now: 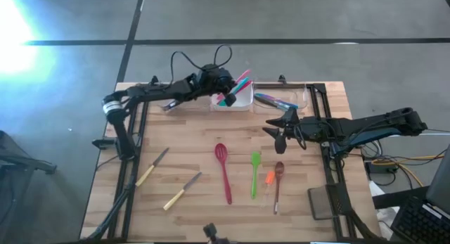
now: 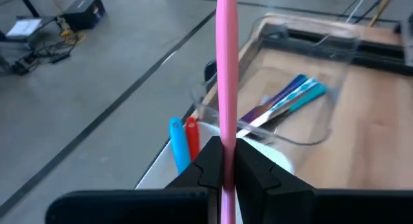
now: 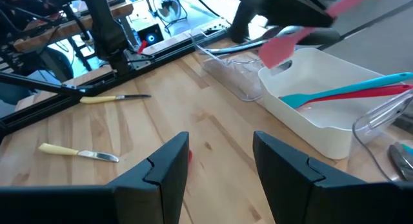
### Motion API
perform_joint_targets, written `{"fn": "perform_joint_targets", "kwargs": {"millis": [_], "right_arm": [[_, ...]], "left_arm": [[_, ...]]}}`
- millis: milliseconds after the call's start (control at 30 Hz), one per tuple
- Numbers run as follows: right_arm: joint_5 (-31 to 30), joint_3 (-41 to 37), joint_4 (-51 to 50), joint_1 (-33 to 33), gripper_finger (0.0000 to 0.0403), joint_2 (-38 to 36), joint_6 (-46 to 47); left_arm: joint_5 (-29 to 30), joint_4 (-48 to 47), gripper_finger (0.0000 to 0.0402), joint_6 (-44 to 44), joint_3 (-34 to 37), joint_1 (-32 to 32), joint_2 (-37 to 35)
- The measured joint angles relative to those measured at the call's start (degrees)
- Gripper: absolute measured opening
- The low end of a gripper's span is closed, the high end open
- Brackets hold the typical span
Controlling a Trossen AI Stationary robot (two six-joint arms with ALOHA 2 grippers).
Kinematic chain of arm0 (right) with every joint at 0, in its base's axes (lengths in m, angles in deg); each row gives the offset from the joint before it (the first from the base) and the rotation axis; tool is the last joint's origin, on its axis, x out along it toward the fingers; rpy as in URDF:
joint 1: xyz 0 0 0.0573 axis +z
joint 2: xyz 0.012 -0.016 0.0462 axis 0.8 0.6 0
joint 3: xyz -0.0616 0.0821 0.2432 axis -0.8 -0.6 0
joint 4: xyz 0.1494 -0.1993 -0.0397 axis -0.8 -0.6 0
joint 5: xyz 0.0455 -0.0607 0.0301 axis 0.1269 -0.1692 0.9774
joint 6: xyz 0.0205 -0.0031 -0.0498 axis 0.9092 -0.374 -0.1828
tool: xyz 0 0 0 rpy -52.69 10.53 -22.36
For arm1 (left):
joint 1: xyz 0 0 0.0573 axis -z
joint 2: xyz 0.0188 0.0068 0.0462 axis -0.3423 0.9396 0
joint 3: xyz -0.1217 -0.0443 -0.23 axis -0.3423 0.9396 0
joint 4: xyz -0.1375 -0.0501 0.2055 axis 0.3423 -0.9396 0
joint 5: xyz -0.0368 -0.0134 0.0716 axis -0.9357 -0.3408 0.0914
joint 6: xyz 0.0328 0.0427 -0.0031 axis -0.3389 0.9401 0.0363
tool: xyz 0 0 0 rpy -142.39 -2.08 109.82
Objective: Pick & Place Kitchen Items
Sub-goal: Put the pink spatula into the white bin
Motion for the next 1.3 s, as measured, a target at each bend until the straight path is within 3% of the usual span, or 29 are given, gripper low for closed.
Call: {"fn": "perform_joint_targets", "kwargs": {"millis": [500, 967, 1300], "right_arm": [[0.0, -0.1, -0.5, 0.0, 0.0166, 0.0, -0.3], [-0.4, -0.8, -0.4, 0.0, 0.0166, 0.0, -0.2], [-0.4, -0.8, -0.4, 0.0, 0.0166, 0.0, -0.2]], "left_arm": [[0.0, 0.0, 0.0022, 0.3, -5.5, -4.0, 11.4], [-0.5, 0.0, 0.0022, -0.5, -5.5, -4.5, 14.6], [-0.7, -0.8, 0.0022, -0.5, -6.1, -2.9, 13.1]]}}
